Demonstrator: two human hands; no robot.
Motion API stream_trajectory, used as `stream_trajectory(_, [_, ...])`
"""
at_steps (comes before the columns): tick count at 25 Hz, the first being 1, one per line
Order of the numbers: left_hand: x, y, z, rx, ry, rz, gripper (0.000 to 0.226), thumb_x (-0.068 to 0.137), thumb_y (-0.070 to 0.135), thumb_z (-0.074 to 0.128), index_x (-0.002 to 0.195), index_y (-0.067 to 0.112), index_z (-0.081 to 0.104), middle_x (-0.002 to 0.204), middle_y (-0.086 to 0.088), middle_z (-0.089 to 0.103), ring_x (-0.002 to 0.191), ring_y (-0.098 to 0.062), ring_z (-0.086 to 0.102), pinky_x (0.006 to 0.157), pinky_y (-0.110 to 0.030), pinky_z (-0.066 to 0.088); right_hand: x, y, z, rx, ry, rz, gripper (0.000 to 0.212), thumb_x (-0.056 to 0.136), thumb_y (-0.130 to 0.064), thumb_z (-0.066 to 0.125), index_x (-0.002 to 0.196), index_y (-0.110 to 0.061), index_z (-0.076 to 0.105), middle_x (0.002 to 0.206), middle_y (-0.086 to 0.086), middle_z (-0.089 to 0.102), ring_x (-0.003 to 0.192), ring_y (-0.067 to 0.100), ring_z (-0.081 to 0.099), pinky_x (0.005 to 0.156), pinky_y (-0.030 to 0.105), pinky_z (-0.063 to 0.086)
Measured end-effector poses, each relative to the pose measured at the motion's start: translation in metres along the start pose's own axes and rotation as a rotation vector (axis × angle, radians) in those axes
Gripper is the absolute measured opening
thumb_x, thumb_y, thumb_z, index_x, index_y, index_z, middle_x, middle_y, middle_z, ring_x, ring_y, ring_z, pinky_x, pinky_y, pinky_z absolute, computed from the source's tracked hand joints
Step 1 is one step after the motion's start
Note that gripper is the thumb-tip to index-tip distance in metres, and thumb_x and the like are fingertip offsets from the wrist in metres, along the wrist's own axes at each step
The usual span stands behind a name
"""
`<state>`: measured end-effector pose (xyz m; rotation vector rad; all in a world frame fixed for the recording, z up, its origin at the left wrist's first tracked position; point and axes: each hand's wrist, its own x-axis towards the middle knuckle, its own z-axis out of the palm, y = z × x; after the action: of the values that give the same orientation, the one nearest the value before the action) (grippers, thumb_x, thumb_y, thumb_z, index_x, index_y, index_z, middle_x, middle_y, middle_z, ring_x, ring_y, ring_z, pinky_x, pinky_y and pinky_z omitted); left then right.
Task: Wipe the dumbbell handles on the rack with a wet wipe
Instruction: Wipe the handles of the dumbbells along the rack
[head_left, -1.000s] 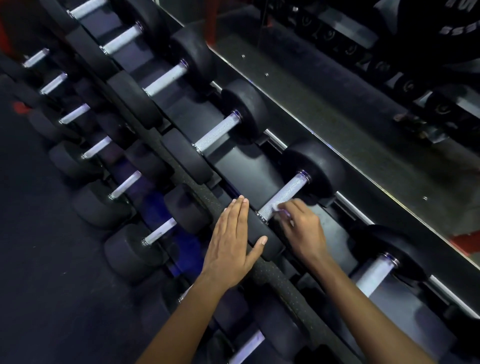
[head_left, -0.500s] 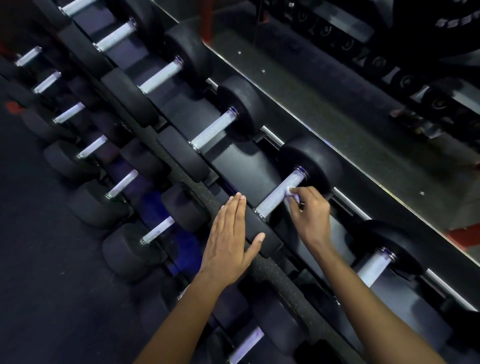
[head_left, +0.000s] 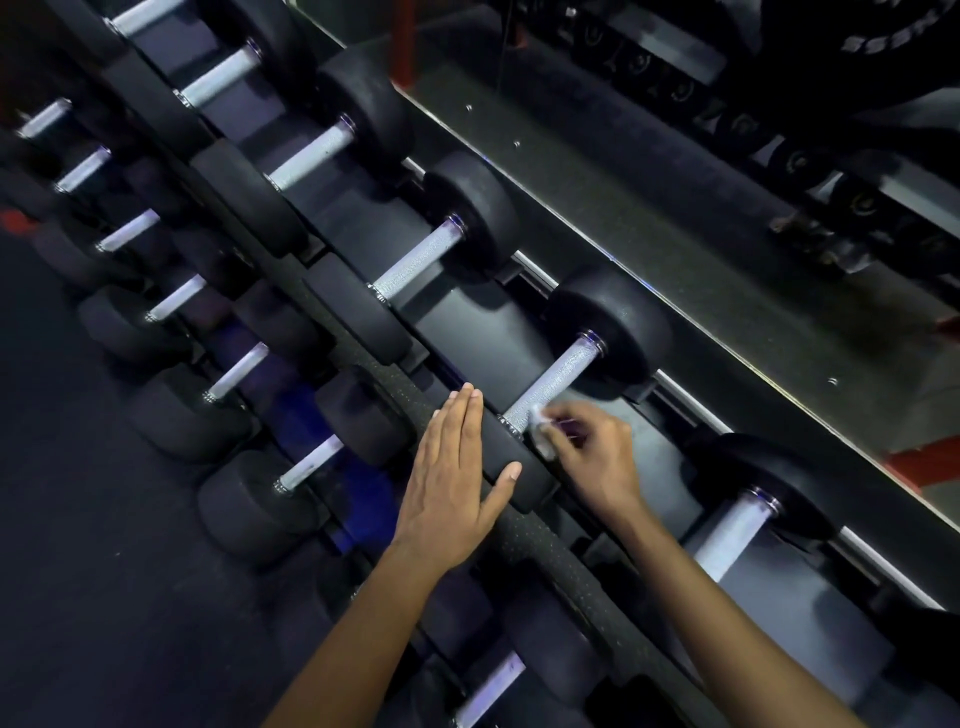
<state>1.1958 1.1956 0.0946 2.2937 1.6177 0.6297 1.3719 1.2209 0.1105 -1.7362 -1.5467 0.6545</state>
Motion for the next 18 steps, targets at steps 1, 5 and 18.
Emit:
stream_trajectory(1, [0.000,0.000,0.000,-0.002,0.001,0.000,0.074,0.096,0.051,0.031,0.148,0.000,0.015,0.156,-0.013,0.017,0.145,-0.020,0.013,0.118,-0.038,0.015,0.004,-0.001,-0.001,0.048,0.143,0.111,0.014,0.084,-0.006,0.065,0.097,-0.010,0.069,0.090,0.001,0.069,0.076,0.010,0.063,0.068,0.007,0.047])
stream_trajectory(5, [0.000,0.000,0.000,-0.008,0.010,0.001,0.074,0.096,0.050,0.033,0.148,0.000,0.016,0.156,-0.013,0.018,0.145,-0.020,0.013,0.118,-0.038,0.015,0.041,0.000,0.004,0.415,0.514,0.550,0.021,0.085,0.004,0.056,0.101,-0.007,0.065,0.084,0.003,0.061,0.070,0.010,0.055,0.070,0.014,0.044])
stream_trajectory(18, [0.001,0.000,0.000,-0.015,0.018,0.004,0.073,0.096,0.049,0.033,0.148,0.000,0.016,0.156,-0.014,0.018,0.145,-0.020,0.013,0.119,-0.037,0.012,0.060,-0.006,0.014,1.352,0.106,0.885,0.030,0.084,-0.032,0.031,0.092,-0.014,0.054,0.107,0.011,0.062,0.105,0.028,0.058,0.101,0.044,0.033])
